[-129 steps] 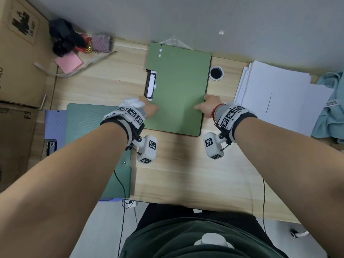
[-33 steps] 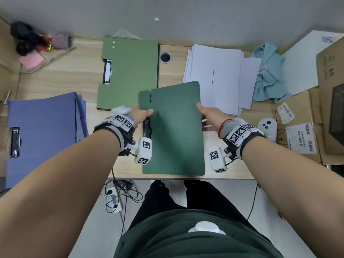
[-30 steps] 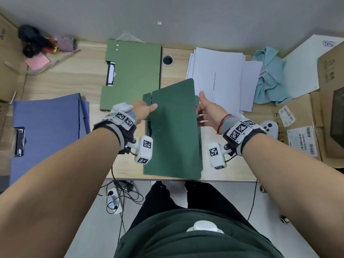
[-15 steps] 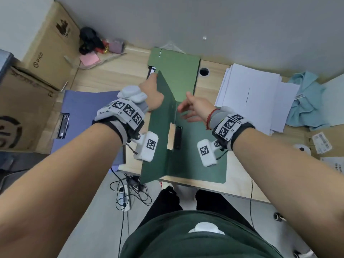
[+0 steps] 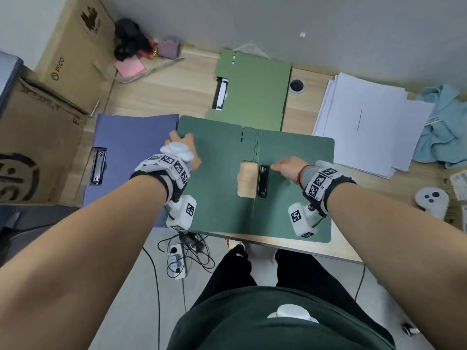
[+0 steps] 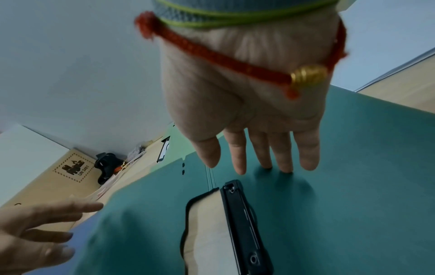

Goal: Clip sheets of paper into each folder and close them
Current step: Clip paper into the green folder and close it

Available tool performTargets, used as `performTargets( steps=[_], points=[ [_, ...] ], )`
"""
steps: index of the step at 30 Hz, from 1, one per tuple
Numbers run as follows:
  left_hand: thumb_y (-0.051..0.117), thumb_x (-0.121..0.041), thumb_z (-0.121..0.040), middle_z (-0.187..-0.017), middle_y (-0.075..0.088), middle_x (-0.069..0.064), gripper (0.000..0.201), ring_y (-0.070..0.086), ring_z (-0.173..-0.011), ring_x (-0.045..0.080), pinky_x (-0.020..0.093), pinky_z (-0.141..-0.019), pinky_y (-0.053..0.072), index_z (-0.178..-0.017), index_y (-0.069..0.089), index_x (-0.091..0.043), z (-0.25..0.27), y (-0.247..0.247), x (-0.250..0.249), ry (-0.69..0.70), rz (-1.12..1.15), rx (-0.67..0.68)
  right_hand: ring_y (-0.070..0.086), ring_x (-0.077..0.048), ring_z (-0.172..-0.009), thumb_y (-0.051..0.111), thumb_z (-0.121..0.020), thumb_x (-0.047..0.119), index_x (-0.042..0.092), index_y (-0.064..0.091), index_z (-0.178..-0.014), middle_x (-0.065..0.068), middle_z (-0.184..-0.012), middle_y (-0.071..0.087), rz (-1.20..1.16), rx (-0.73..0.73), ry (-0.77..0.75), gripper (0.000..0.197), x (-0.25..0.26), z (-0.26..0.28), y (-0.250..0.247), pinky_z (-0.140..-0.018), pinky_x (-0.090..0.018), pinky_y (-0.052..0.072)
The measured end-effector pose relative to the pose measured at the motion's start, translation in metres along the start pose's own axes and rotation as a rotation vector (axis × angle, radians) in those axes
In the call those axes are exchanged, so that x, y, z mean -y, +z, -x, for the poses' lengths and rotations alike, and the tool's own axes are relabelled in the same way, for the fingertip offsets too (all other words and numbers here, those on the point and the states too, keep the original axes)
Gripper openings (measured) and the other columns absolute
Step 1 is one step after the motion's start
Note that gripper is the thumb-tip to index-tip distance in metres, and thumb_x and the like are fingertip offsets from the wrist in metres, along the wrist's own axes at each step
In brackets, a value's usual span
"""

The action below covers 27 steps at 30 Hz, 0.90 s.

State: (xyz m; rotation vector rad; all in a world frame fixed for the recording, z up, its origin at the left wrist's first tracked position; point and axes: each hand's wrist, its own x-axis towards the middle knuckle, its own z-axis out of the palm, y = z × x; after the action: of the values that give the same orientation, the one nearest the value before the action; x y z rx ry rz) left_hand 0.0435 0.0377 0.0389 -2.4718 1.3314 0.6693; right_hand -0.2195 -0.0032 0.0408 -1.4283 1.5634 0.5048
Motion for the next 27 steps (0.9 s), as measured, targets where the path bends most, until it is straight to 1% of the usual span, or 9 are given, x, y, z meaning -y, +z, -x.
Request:
performTargets(
  steps=[3, 5, 8, 11, 14, 17, 21, 25, 27],
  points=[
    [0.063, -0.009, -0.083, -0.141, 0.041, 0.011, 0.053, 0.058, -0.102, 0.033, 0.031, -0.072, 0.037, -0.134, 0.051, -0.019, -0.003, 0.001, -0.003, 0.100, -0.134, 0.128, 0.051, -0.032, -0.127, 0.044, -0.102, 0.036, 0.003, 0.053, -0.136, -0.016, -0.140, 0.053, 0.021, 0.013, -0.009, 0.048, -0.001, -0.001, 0.001, -0.107, -0.038, 0.040],
    [0.063, -0.012, -0.085, -0.123, 0.052, 0.009, 0.037, 0.055, -0.088, 0.027, 0.029, -0.071, 0.038, -0.119, 0.055, -0.025, -0.005, 0.004, -0.008, 0.183, -0.169, 0.224, 0.053, -0.031, -0.124, 0.045, -0.101, 0.035, 0.004, 0.055, -0.135, -0.015, -0.138, 0.054, 0.009, 0.008, -0.016, 0.047, -0.004, -0.002, 0.002, -0.105, -0.036, 0.040],
    [0.060, -0.021, -0.090, -0.102, 0.045, 0.004, 0.023, 0.043, -0.088, 0.022, 0.027, -0.078, 0.034, -0.101, 0.040, -0.022, -0.010, 0.016, -0.016, 0.223, -0.153, 0.312, 0.055, -0.031, -0.122, 0.048, -0.100, 0.033, 0.006, 0.057, -0.133, -0.014, -0.136, 0.057, -0.044, -0.001, -0.023, 0.044, -0.014, -0.005, 0.000, -0.103, -0.034, 0.041],
    [0.058, -0.028, -0.093, -0.102, 0.044, 0.004, 0.018, 0.041, -0.092, 0.021, 0.029, -0.081, 0.032, -0.108, 0.052, -0.020, -0.011, 0.019, -0.028, 0.219, -0.154, 0.312, 0.054, -0.029, -0.123, 0.050, -0.099, 0.032, 0.007, 0.057, -0.134, -0.011, -0.136, 0.057, -0.100, 0.016, -0.038, 0.043, -0.024, -0.007, -0.007, -0.104, -0.033, 0.039],
    [0.059, -0.026, -0.093, -0.100, 0.048, 0.005, 0.039, 0.045, -0.090, 0.022, 0.030, -0.082, 0.037, -0.127, 0.060, -0.006, -0.013, 0.006, -0.060, 0.218, -0.080, 0.277, 0.055, -0.024, -0.107, 0.054, -0.098, 0.032, 0.007, 0.059, -0.132, -0.009, -0.113, 0.058, -0.214, 0.008, -0.034, 0.042, -0.040, -0.014, -0.022, -0.099, -0.033, 0.042],
    [0.057, -0.024, -0.092, -0.105, 0.060, 0.005, 0.040, 0.057, -0.092, 0.024, 0.029, -0.085, 0.046, -0.129, 0.059, -0.008, -0.008, -0.013, -0.108, 0.251, -0.027, 0.259, 0.060, -0.026, -0.104, 0.058, -0.094, 0.030, 0.008, 0.062, -0.125, -0.006, -0.102, 0.058, -0.347, -0.093, 0.000, 0.039, -0.063, -0.018, -0.054, -0.097, -0.037, 0.048],
    [0.061, -0.025, -0.091, -0.124, 0.065, 0.006, 0.042, 0.065, -0.105, 0.025, 0.032, -0.090, 0.052, -0.131, 0.058, -0.015, 0.004, -0.018, -0.191, 0.336, 0.118, 0.267, 0.058, -0.030, -0.078, 0.057, -0.088, 0.021, 0.006, 0.066, -0.098, -0.009, -0.084, 0.059, -0.425, -0.245, 0.078, 0.020, -0.113, -0.026, -0.115, -0.070, -0.033, 0.047],
    [0.063, -0.035, -0.084, -0.127, 0.064, 0.003, 0.047, 0.062, -0.109, 0.024, 0.036, -0.099, 0.050, -0.129, 0.058, -0.021, 0.010, -0.003, -0.254, 0.395, 0.195, 0.312, 0.061, -0.039, -0.111, 0.057, -0.090, 0.015, -0.008, 0.061, -0.121, -0.023, -0.116, 0.065, -0.439, -0.368, 0.193, 0.038, -0.161, -0.032, -0.157, -0.088, -0.037, 0.049],
    [0.061, -0.040, -0.082, -0.134, 0.059, 0.001, 0.055, 0.060, -0.114, 0.024, 0.035, -0.101, 0.048, -0.135, 0.053, -0.024, 0.015, 0.005, -0.286, 0.427, 0.180, 0.336, 0.060, -0.036, -0.110, 0.058, -0.090, 0.016, -0.006, 0.051, -0.133, -0.023, -0.132, 0.057, -0.462, -0.390, 0.267, 0.048, -0.189, -0.039, -0.171, -0.083, -0.034, 0.051]
  ],
)
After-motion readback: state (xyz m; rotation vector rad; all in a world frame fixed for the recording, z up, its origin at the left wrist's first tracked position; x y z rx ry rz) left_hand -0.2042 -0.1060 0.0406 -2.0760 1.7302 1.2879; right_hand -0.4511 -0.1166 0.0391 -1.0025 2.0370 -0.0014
